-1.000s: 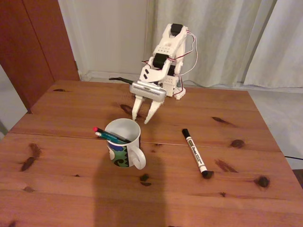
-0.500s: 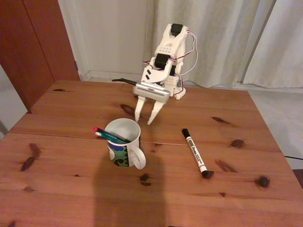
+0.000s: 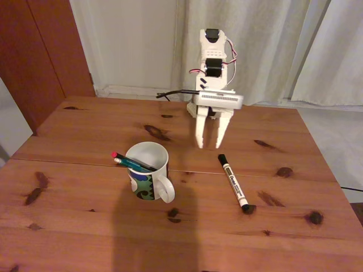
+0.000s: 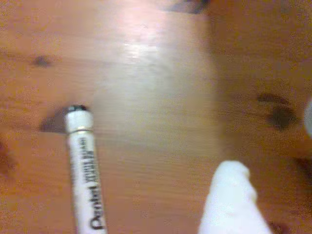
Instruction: Clean up the desk and place the pens and markers into the cup
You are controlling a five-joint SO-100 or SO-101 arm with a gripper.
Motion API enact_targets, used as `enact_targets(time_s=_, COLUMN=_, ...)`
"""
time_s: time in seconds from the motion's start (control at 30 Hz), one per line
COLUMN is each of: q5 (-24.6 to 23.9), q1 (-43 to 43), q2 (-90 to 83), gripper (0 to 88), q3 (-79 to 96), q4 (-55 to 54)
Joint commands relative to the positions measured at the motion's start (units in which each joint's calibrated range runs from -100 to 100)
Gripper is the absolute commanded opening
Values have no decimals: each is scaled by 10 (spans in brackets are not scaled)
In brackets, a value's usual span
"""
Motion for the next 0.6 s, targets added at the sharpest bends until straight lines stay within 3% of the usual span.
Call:
enact_targets(time_s=0.0, q5=-9, q1=-13, q2=-19, gripper=148, q3=-7, q4=-7)
enact_targets(time_s=0.13, q5=-42, q1=-13, q2=-18, gripper=153, q3=9, q4=-15)
enact_targets(time_s=0.43, q5=-47, q1=-13, q2=-18, gripper=155, q3=17, q4=0)
enact_targets(time_s=0.57, q5=-31, q1=-17, q2=-17, gripper=155, q3=-31, q4=108)
